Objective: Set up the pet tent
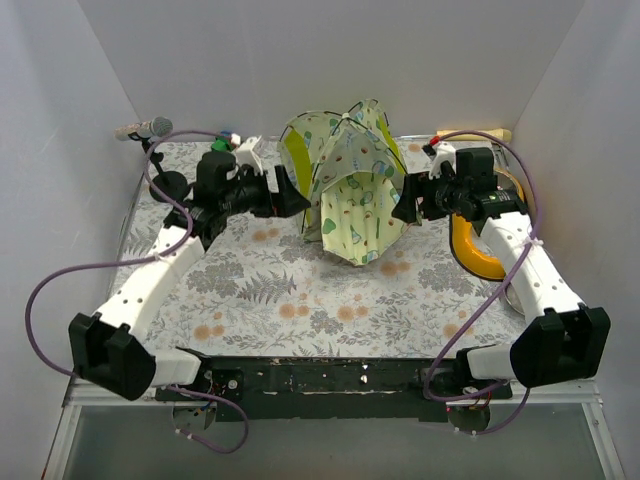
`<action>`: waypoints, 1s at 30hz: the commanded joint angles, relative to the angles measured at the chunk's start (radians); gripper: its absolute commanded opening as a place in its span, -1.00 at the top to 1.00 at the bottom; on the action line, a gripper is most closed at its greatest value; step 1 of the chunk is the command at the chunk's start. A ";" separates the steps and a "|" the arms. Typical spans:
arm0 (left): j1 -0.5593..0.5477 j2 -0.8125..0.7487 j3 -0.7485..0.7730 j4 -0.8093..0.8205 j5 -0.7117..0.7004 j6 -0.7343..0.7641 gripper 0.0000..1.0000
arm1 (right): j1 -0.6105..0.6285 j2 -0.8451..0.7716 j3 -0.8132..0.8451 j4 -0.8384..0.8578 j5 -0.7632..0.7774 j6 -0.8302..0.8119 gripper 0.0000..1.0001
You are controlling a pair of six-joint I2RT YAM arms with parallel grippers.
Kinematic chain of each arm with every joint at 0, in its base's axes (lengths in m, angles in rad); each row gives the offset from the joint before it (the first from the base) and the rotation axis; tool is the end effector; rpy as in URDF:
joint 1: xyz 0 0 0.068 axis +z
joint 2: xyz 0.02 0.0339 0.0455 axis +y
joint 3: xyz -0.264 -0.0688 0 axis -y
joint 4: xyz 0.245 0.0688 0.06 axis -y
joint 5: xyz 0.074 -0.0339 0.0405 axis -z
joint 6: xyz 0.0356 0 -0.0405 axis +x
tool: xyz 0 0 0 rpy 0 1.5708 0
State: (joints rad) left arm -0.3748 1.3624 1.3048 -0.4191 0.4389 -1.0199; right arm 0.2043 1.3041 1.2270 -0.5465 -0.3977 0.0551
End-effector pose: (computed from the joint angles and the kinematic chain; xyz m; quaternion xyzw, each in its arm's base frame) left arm 0.2809 -0.1268 0.3688 -0.1568 0.8265 -0.4686 0.2698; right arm 0.2773 0.0715 0.3467 -0.1549 0.8633 0.2321 0.4206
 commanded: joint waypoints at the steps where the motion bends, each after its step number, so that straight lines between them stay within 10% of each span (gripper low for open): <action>1: -0.028 -0.077 -0.283 0.198 0.133 -0.294 -0.68 | 0.026 0.052 0.025 -0.003 0.112 -0.038 -0.72; 7: -0.216 -0.034 -0.409 0.347 -0.018 -0.330 -0.37 | 0.070 0.078 -0.017 0.008 0.134 -0.052 -0.37; 18: -0.294 0.176 -0.355 0.387 -0.270 -0.333 0.17 | 0.078 0.164 -0.054 0.066 0.212 -0.106 0.95; 26: -0.294 0.178 -0.322 0.483 -0.336 -0.278 1.00 | 0.092 0.138 -0.067 0.176 0.221 -0.097 0.97; 30: -0.291 0.199 -0.254 0.508 -0.416 -0.197 1.00 | 0.133 0.142 -0.043 0.282 0.281 -0.100 0.97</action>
State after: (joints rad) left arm -0.6670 1.5703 0.9573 0.0010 0.1368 -1.3102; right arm 0.2966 1.4704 1.1648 -0.4210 -0.1703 -0.0330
